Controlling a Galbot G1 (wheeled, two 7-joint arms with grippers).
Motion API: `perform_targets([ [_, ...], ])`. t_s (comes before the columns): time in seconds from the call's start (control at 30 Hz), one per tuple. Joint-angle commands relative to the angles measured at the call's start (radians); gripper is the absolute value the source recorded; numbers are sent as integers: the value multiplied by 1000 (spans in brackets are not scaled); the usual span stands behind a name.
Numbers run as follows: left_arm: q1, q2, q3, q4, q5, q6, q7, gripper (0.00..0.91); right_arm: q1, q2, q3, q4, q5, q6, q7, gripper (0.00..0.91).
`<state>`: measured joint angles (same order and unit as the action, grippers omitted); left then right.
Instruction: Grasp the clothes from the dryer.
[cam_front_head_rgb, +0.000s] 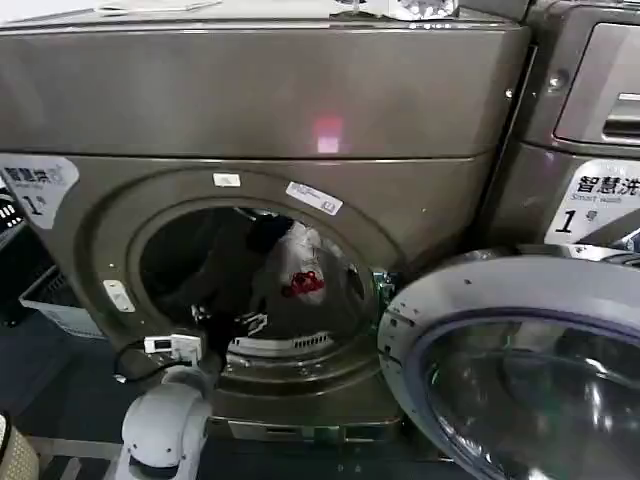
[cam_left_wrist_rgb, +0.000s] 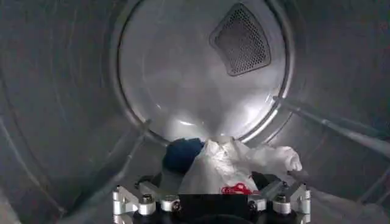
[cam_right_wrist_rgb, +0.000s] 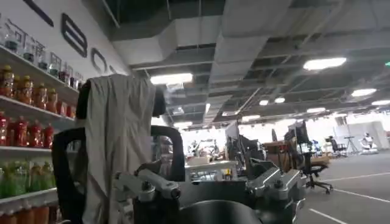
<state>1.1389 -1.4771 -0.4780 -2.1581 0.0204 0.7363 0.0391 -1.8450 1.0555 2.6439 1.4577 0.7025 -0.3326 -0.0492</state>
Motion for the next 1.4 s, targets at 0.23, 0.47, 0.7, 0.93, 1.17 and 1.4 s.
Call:
perform_targets([
  [0.23, 1, 3, -1, -3, 7, 49, 1, 907, 7, 3, -6, 4, -1, 1, 1, 907],
  [0.47, 3, 3, 0, -4, 4, 49, 2, 907, 6, 4, -7, 5, -1, 3, 1, 907],
  [0.7, 1, 4, 0, 0, 4, 49, 2, 907, 7, 3, -10, 1, -1, 19, 2, 907],
  [0.93, -32, -5, 16, 48, 38, 49, 7, 907, 8, 5, -13, 3, -1, 25, -1, 907],
  [1.17, -147, -19, 37, 209, 46, 31, 9, 907, 17, 4, -27, 17, -2, 27, 1, 907],
  [1.4, -346, -57, 42, 472, 87, -37, 8, 907, 18, 3, -35, 39, -1, 26, 1, 907],
])
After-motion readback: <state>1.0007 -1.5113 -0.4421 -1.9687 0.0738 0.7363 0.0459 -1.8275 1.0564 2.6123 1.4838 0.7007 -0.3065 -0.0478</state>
